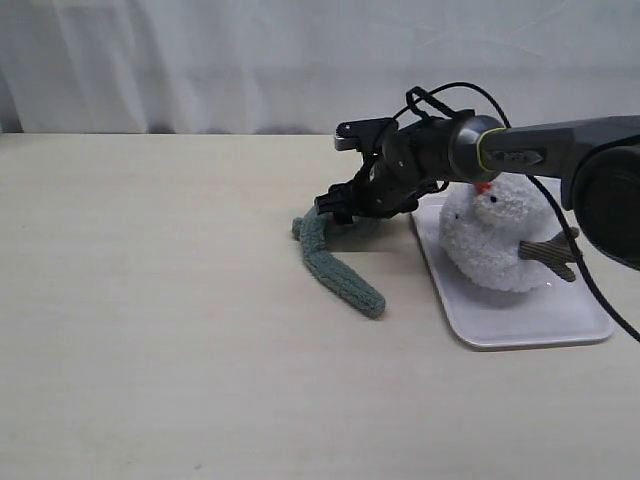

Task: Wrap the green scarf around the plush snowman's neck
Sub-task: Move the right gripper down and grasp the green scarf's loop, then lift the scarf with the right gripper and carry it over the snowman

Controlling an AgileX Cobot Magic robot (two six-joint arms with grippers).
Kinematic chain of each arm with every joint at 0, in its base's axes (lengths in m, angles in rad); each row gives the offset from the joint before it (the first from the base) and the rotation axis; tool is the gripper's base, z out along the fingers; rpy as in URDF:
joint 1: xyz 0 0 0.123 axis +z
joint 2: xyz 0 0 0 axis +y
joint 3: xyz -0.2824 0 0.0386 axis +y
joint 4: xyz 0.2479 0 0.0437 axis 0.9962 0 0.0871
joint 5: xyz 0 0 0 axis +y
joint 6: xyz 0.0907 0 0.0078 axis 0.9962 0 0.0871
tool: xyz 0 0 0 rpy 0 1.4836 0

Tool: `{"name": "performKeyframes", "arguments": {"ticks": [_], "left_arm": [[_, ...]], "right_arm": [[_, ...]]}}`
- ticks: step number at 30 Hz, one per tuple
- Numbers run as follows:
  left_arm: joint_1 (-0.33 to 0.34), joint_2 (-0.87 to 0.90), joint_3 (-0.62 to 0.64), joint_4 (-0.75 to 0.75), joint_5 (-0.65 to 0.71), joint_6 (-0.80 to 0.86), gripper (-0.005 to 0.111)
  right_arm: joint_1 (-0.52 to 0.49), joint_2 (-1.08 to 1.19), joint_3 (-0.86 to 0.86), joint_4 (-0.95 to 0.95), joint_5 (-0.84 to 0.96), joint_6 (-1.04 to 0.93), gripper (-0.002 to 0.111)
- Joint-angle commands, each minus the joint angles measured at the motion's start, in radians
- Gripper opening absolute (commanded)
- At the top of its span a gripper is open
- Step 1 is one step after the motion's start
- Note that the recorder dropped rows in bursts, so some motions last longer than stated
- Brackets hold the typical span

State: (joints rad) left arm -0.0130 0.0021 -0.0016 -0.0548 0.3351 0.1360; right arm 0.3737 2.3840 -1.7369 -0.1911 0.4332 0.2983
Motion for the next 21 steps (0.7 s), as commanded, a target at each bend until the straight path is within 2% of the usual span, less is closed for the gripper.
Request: {"name": "performKeyframes", "arguments": {"ticks": [1,3,5,6,7,8,10,15,21], "left_arm": [[-0.004,-0.002,0.002,-0.006,-0.012,-0.002,0.000],[-0.004,-0.002,0.002,-0.006,-0.012,-0.002,0.000],[-0.004,-0.002,0.002,-0.006,-0.012,-0.002,0.000],[-0.004,-0.002,0.002,-0.006,-0.012,-0.002,0.000],[-0.004,-0.002,0.002,-0.006,-0.012,-0.002,0.000],[-0.004,-0.002,0.002,-0.006,-0.012,-0.002,0.000],[-0.004,-0.002,0.002,-0.006,-0.012,-0.002,0.000],[-0.004,-0.002,0.002,-0.006,-0.012,-0.002,0.000],[-0.004,-0.002,0.002,-0.006,-0.012,-0.002,0.000]], "right_arm": [[-0.010,0.020,-0.031,-0.004,0.023,0.013,0.070],[-0.010,0.026,-0.033,-0.004,0.024,0.013,0.067],[-0.010,0.034,-0.033,-0.004,0.024,0.013,0.055],[-0.010,0.034,-0.033,0.003,0.034,0.013,0.041],[-0.010,0.034,-0.033,0.003,0.042,0.013,0.032],[-0.010,0.034,-0.037,0.003,0.070,0.009,0.016],[-0.010,0.027,-0.043,0.003,0.119,0.003,0.004],[0.045,-0.092,-0.043,-0.018,0.213,-0.068,0.004],[0.162,-0.276,-0.043,-0.179,0.361,-0.067,0.004]]}}
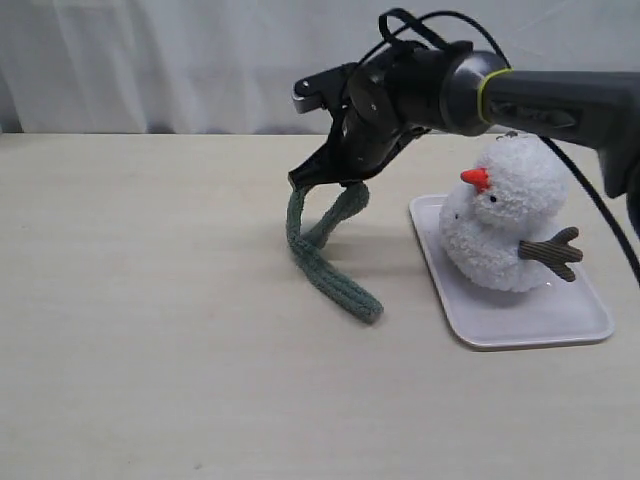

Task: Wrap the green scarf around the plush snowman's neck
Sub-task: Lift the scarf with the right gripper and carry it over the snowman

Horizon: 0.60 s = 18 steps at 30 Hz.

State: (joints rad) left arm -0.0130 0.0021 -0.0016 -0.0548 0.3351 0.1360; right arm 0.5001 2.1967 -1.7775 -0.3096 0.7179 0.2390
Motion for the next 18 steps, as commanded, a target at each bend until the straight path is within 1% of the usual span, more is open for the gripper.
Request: {"name": "performKeyframes", "arguments": {"ticks": [1,4,9,18], "left_arm": [[-0.004,-0.002,0.002,-0.006,-0.012,-0.002,0.000],[-0.004,-0.002,0.002,-0.006,-0.012,-0.002,0.000],[-0.004,-0.002,0.002,-0.006,-0.012,-0.002,0.000],[-0.004,-0.002,0.002,-0.006,-0.012,-0.002,0.000]], "right_arm": [[0.043,-0.115,-0.002,-0.071,0.100,0.001,0.004],[0.054,-0.190,0.000,-0.077,0.167,0.012,0.004],[0.061,-0.350,0.063,-0.099,0.255,0.012,0.004],[0.061,-0.689,0.239,-0.171,0.269,0.092,0.004]]}}
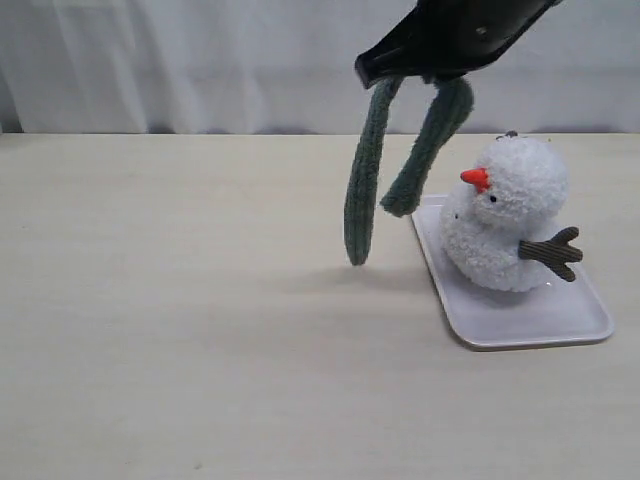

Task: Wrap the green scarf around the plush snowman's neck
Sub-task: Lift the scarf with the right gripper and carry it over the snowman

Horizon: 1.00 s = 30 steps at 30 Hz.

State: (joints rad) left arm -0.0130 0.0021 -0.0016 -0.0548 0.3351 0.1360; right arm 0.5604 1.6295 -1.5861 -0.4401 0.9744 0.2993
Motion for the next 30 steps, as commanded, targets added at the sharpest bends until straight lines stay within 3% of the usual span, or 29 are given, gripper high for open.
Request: {"name": "performKeyframes", "arguments": {"ticks": [1,8,16,23,30], "left_arm": [[-0.004,-0.002,0.002,-0.006,-0.012,-0.002,0.000],[-0.004,-0.002,0.002,-0.006,-0.012,-0.002,0.000],[-0.004,-0.002,0.002,-0.006,-0.012,-0.002,0.000],[-0.004,-0.002,0.002,-0.006,-0.012,-0.002,0.000],[-0.004,-0.002,0.002,-0.006,-0.012,-0.002,0.000]], "right_arm": [[0.001,-0.153,0.054,-0.056,0.020,0.036,0.004],[0.001,-0.262,0.064,-0.132,0.081,0.038,0.004],[-0.025,-0.193,0.065,-0.176,0.126,0.046,0.004],[-0.027,-0.091,0.065,-0.251,0.036,0.085,0.004],[-0.045,-0.017,0.039,-0.473,-0.025,0.276,0.004]]}}
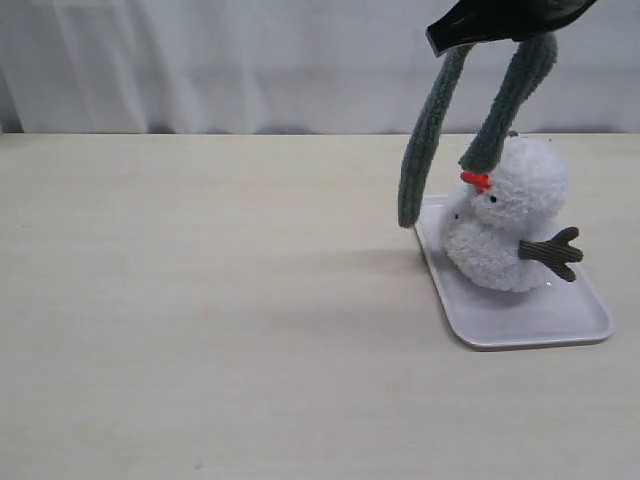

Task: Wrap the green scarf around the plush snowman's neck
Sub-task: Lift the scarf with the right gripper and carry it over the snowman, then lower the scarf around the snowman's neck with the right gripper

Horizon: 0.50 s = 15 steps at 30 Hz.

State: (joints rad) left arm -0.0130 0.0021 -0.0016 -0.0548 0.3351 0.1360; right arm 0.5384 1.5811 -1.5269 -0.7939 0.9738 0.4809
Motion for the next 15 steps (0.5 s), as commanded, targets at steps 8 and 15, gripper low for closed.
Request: {"name": "performKeyframes", "arguments": {"ticks": [8,15], "left_arm": [[-0.004,-0.002,0.002,-0.006,-0.012,-0.002,0.000],[-0.004,-0.002,0.002,-0.006,-0.012,-0.002,0.000]], "right_arm": [[-0.181,0.131,-0.048,0.007,0.120,0.013,0.004],[-0.273,0.152,-0.048,0.136,0.160,-0.077,0.004]]}}
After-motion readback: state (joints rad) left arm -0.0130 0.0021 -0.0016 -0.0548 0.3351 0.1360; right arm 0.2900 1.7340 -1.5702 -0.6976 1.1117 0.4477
